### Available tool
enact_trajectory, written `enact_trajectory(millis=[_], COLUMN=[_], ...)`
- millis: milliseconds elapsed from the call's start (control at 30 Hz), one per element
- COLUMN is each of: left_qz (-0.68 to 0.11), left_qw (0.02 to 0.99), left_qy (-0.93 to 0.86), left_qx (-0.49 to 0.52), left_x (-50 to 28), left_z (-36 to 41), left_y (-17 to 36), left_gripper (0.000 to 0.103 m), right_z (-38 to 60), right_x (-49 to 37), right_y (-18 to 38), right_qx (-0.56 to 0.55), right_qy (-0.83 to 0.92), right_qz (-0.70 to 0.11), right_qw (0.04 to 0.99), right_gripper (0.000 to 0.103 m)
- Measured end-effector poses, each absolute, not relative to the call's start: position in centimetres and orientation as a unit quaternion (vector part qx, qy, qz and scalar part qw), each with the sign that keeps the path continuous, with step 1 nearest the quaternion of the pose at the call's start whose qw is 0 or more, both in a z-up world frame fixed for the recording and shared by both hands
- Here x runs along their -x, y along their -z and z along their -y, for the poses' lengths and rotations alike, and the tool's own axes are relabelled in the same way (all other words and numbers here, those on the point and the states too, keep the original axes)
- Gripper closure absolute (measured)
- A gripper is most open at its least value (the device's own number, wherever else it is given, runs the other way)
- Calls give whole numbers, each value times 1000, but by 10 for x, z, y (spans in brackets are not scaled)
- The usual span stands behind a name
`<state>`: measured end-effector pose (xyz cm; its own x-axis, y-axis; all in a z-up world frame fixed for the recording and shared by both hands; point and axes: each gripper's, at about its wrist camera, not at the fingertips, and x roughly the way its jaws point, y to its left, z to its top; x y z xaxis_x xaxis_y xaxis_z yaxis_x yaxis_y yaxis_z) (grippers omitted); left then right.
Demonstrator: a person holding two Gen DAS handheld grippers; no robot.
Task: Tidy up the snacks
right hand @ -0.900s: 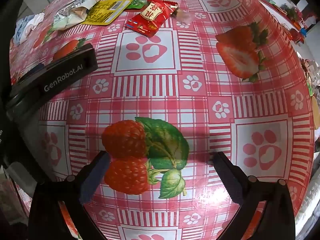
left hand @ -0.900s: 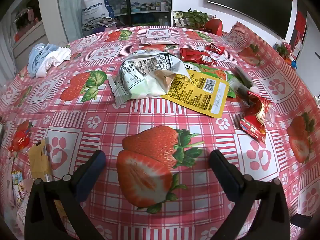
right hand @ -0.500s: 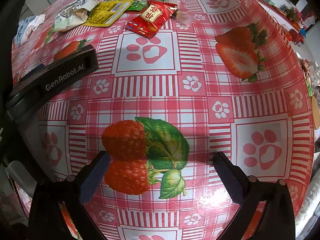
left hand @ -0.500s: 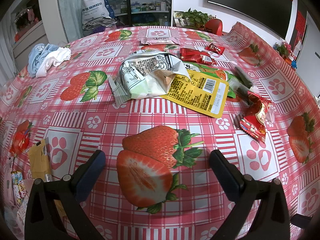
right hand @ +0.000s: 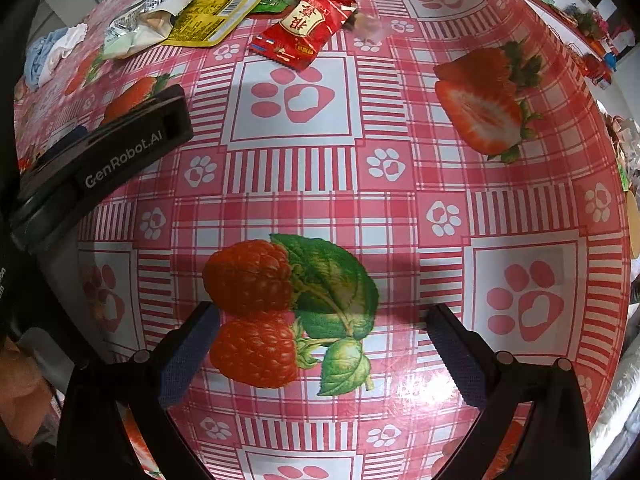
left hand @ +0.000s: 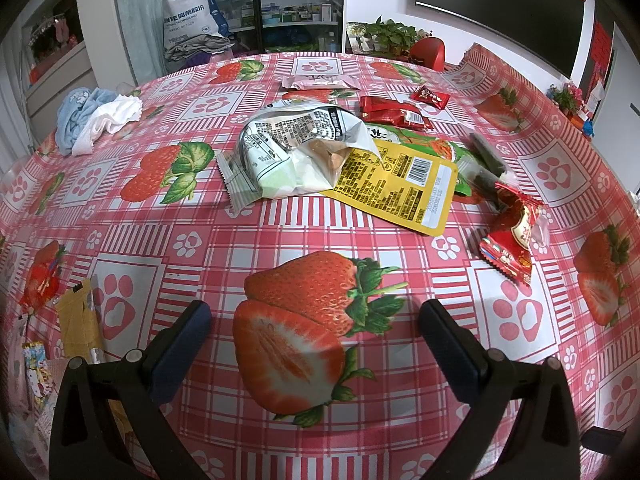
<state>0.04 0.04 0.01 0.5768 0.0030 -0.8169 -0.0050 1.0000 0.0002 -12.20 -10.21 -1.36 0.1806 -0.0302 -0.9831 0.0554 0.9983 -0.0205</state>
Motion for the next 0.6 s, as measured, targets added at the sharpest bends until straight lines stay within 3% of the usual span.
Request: enact_trajectory(millis=[233,500,600], left_qz=[-581,-573,-580], left_qw=[810,811,806], left_qy=[71,121,119], left_qx=[-31,-21,-2], left_x=[-15,27,51], left_z=[8,-28,-75], left_y=[-8,-97,-117], left_gripper=[0,0,0], right_z=[97,91,74], right_x=[116,105,110], right_y=[19,27,16], right_qx=[-12,-11,-10], right_qy=[26,23,16], right_qz=[-631,-664,-666], right_qw=[775,747,746], right_gripper=[0,0,0])
